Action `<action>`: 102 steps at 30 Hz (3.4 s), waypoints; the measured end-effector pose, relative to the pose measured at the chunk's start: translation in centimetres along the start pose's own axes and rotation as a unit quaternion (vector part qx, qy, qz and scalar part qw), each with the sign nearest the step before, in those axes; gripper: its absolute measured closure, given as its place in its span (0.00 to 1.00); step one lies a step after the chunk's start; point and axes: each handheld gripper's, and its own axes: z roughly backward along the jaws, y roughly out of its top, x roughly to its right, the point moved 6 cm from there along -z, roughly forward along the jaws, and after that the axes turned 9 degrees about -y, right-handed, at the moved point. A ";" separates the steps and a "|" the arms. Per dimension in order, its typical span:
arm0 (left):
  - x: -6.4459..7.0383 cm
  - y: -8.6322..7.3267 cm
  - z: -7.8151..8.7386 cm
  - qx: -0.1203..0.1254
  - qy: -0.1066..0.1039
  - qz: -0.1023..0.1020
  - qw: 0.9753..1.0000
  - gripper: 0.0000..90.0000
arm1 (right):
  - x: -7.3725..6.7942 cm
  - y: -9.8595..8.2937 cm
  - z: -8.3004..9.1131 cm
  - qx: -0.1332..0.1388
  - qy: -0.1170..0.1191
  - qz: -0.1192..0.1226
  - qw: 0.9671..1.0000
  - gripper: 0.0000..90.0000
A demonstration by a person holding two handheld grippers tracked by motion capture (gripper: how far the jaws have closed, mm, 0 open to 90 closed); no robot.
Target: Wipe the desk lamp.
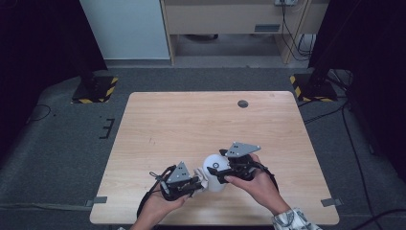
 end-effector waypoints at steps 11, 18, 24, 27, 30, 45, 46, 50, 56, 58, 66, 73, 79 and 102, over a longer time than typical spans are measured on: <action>0.8 0.7 0.6 0.019 -0.017 -0.016 1.000 0.86 | -0.1 -0.1 -0.1 0.000 0.012 -0.010 1.000 0.27; 0.5 0.4 0.3 0.009 -0.013 -0.012 1.000 0.86 | 0.2 -0.1 0.1 0.001 -0.002 -0.013 1.000 0.20; 0.6 0.3 0.2 0.005 -0.012 -0.013 1.000 0.86 | -0.2 -0.9 0.9 0.000 0.012 -0.005 1.000 0.09; 0.6 0.4 0.2 0.005 -0.011 -0.013 1.000 0.85 | -0.3 -1.5 1.1 -0.006 0.012 0.004 1.000 0.10; 0.8 0.4 0.1 0.007 -0.016 -0.011 1.000 0.85 | -0.2 -2.0 1.0 -0.009 0.013 0.009 1.000 0.11; 2.7 0.4 -2.0 -0.005 -0.064 -0.017 0.998 0.85 | -0.2 -2.0 0.4 -0.027 0.016 0.030 0.999 0.10; 2.7 0.2 -2.5 -0.017 -0.063 -0.024 0.998 0.85 | -0.2 -2.0 0.4 -0.027 0.016 0.030 0.999 0.10; 2.7 -0.4 -3.9 -0.049 -0.058 -0.033 0.997 0.85 | -0.2 -1.9 0.3 -0.026 0.016 0.032 0.999 0.10; 2.5 -0.8 -4.1 -0.055 -0.056 -0.031 0.996 0.86 | -0.2 -1.9 0.2 -0.025 0.014 0.033 0.999 0.10; 2.3 -1.1 -4.1 -0.060 -0.060 -0.027 0.996 0.86 | -0.2 -1.8 0.2 -0.025 0.014 0.034 0.999 0.10; 0.9 -0.1 -1.0 -0.006 -0.030 -0.019 0.999 0.86 | -0.1 -1.9 0.2 -0.029 0.010 0.035 0.999 0.10; 0.3 0.6 0.5 0.035 -0.022 -0.009 0.999 0.86 | -0.4 -1.8 0.1 -0.029 0.009 0.037 0.999 0.10; 0.5 -0.5 -1.8 -0.026 -0.017 -0.018 0.999 0.86 | -0.1 -1.9 0.1 -0.029 0.005 0.035 0.999 0.10; 0.5 -0.2 -2.3 -0.025 -0.021 -0.012 0.999 0.86 | 0.2 -1.7 -0.3 -0.031 -0.008 0.029 0.999 0.10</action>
